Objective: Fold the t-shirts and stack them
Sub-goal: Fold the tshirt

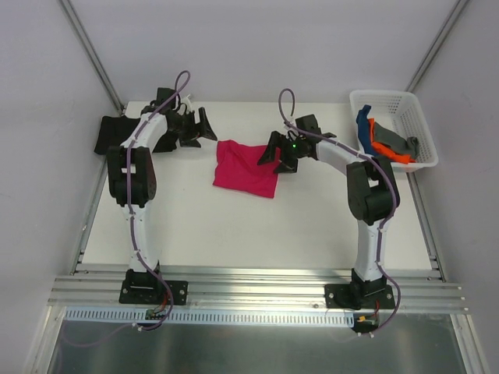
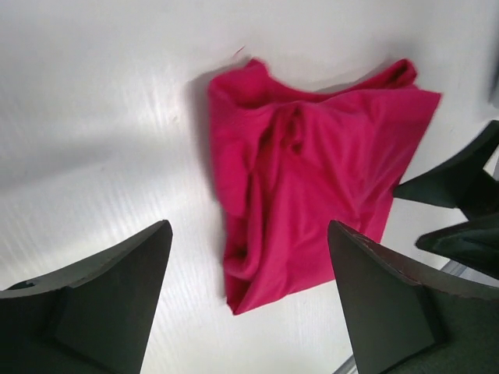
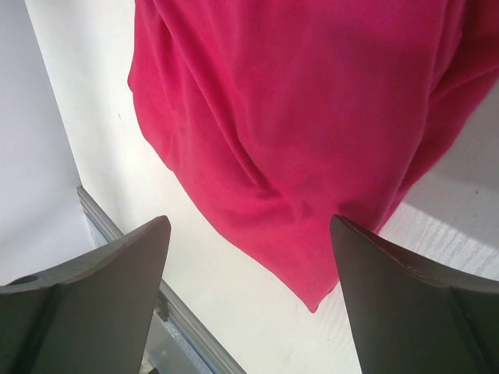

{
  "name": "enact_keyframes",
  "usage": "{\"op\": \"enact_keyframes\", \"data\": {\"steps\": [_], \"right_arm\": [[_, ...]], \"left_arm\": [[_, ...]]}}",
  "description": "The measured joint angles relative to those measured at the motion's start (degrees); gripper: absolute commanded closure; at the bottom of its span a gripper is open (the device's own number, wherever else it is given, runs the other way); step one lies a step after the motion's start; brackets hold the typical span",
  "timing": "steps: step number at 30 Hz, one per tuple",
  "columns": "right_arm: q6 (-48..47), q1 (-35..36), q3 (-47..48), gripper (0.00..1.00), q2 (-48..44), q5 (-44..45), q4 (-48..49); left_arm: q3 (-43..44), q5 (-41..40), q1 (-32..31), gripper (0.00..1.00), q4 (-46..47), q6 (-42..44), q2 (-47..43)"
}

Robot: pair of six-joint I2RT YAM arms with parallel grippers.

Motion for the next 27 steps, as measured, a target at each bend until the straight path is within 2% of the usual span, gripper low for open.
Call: {"op": "enact_keyframes", "data": {"steps": [9, 19, 27], "right_arm": [[0.4, 0.9, 0.0, 0.12, 0.5, 0.0, 0.3], [0.4, 1.9, 1.0, 0.12, 3.5, 0.3, 0.4], [1.3, 2.2, 3.6, 0.12, 5.6, 0.1, 0.4]], "left_arm": [[-2.8, 0.6, 2.0, 0.19, -2.6, -2.2, 6.4], [5.8, 6.9, 1.7, 0.2, -2.4, -6.6, 13.2], [9.0, 11.6, -1.6, 0.23, -0.2, -10.3, 16.8]]}}
